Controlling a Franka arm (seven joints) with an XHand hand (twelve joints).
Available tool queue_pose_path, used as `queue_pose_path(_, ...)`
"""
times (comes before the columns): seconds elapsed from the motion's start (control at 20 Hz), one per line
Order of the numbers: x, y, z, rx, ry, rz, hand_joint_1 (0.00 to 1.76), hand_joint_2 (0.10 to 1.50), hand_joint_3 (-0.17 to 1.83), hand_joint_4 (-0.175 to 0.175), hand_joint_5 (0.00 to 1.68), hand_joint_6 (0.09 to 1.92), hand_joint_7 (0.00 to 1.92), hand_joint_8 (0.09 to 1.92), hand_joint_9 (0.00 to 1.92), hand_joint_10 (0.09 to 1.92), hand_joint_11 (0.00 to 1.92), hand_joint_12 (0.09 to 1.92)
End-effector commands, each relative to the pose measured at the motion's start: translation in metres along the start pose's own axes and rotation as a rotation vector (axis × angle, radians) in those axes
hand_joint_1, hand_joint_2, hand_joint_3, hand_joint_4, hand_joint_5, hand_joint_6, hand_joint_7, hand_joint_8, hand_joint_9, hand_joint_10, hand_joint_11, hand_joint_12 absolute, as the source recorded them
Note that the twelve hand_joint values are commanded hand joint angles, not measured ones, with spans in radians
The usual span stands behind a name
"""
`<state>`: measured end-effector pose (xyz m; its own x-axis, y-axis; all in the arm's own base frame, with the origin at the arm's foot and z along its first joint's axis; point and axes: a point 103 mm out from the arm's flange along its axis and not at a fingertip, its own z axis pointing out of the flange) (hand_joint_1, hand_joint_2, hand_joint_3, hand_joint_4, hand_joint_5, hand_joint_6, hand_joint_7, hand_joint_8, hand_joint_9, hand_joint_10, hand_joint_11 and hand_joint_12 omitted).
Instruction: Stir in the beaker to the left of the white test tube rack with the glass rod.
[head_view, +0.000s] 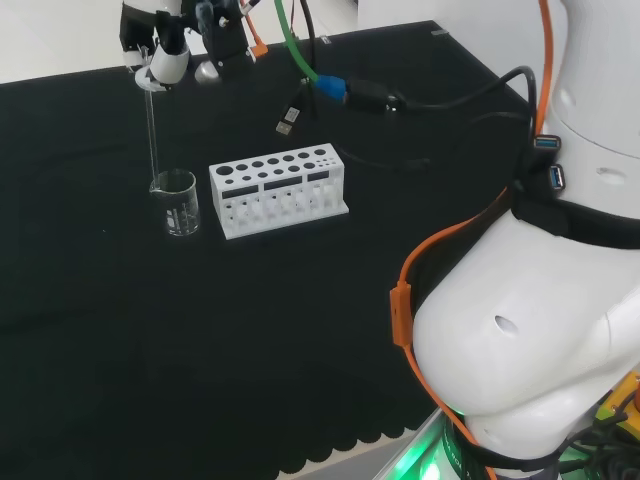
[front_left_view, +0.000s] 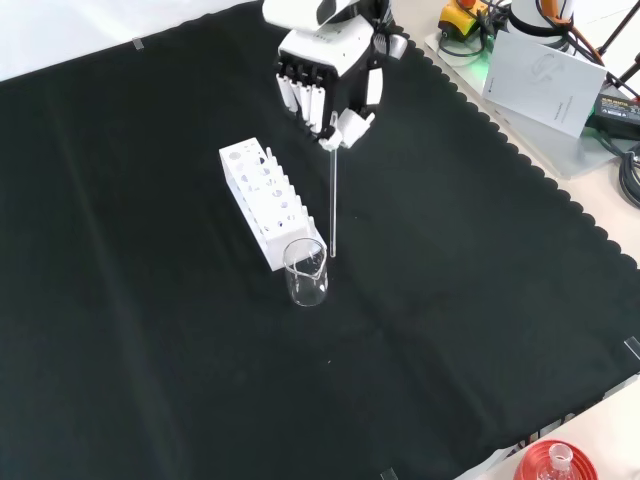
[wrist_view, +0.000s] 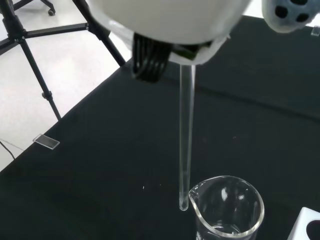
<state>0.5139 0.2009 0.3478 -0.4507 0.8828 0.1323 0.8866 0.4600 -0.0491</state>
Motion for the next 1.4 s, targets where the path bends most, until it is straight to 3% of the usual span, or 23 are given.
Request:
queue_pose_path(0.05, -0.020, 0.016, 0.007, 0.014, 0.011, 0.005, 1.32, 0.57, 0.85, -0.175, 1.12, 0.86, 1.39, 0.72, 1.75, 0.20, 1.56, 0.57)
queue_pose_path(0.45, -0.044, 0.020, 0.007, 0.000, 0.041, 0.026, 1.32, 0.57, 0.85, -0.175, 1.12, 0.86, 1.39, 0.72, 1.75, 0.20, 1.56, 0.57)
queue_pose_path(0.7, -0.062, 0.019, 0.006, 0.023, 0.014, 0.042, 1.32, 0.57, 0.85, -0.175, 1.12, 0.86, 1.39, 0.72, 1.75, 0.20, 1.56, 0.57)
queue_pose_path(1.4, -0.071, 0.019, 0.030, 0.063, 0.013, 0.058, 1.32, 0.57, 0.85, -0.175, 1.12, 0.86, 1.39, 0.72, 1.75, 0.20, 1.56, 0.57)
